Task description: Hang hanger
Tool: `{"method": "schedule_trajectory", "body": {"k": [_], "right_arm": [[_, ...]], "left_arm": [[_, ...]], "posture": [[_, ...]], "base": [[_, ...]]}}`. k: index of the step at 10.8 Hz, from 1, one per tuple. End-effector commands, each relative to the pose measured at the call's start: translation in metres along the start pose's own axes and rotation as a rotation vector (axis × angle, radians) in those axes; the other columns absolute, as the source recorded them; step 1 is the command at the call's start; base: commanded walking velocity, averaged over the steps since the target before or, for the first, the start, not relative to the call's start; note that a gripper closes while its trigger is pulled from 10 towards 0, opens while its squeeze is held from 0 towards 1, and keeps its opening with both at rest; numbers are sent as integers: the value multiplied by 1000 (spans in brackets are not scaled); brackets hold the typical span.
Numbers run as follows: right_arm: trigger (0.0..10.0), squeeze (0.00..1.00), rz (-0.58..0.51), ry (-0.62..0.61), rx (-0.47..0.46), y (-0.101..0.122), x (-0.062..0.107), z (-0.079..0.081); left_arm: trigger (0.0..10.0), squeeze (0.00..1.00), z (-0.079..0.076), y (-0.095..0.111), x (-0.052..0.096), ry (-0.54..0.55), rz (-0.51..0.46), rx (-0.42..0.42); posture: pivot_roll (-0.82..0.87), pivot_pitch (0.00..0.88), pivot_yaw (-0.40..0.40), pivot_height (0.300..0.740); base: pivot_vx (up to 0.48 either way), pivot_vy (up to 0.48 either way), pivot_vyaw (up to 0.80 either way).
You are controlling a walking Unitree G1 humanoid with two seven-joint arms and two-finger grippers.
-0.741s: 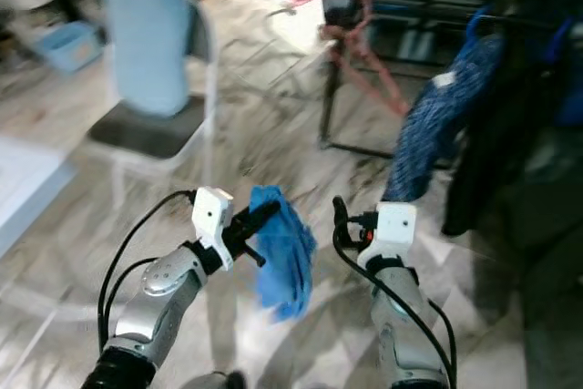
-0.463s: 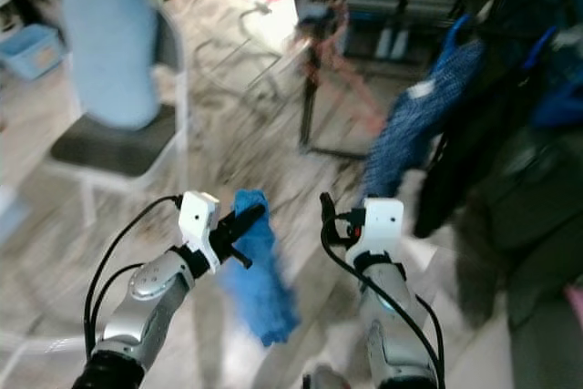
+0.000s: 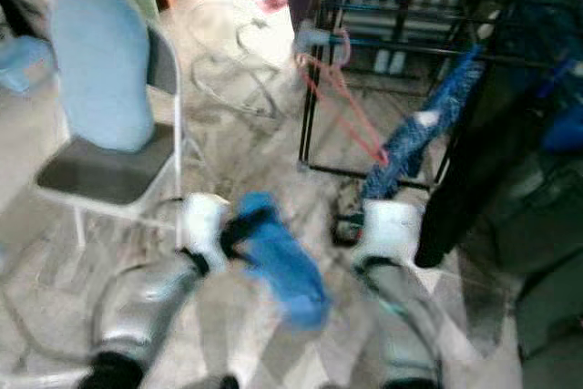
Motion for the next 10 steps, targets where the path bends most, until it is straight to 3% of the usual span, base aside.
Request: {"method": "schedule_trajectory", "body": {"k": [1, 4, 9, 10], "right_arm": [[10000, 0, -7, -37, 21, 3, 2, -13], [10000, 0, -77, -103, 174, 20, -1, -24], [10000, 0, -139, -102, 254, 41, -5, -28], [10000, 0, -156, -102, 297, 47, -6, -32]], "left_arm": [[10000, 0, -9, 6, -6, -26, -29, -10], [10000, 0, -15, 4, -5, -40, -28, -4], [10000, 0, -17, 4, -7, -43, -29, 0], [10000, 0, -17, 5, -5, -38, -42, 13]], "posture": [[-28, 164, 4, 740], [-34, 170, 0, 740], [-38, 177, -6, 740], [-37, 179, -11, 740]], "base": [[409, 251, 0], [430, 0, 0], [436, 0, 0], [0, 0, 0]]}}
Point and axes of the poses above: a point about 5 cm out from each wrist's last joint towards the gripper, its own x axis pointing back from the gripper into the wrist, its own y axis along the axis of the wrist's last joint, z = x × y, the point moved 4 cm from there along -x, pointing out of the wrist towards the gripper, and after that the axes turned 7 degrees about -x, right-handed, at the moved point
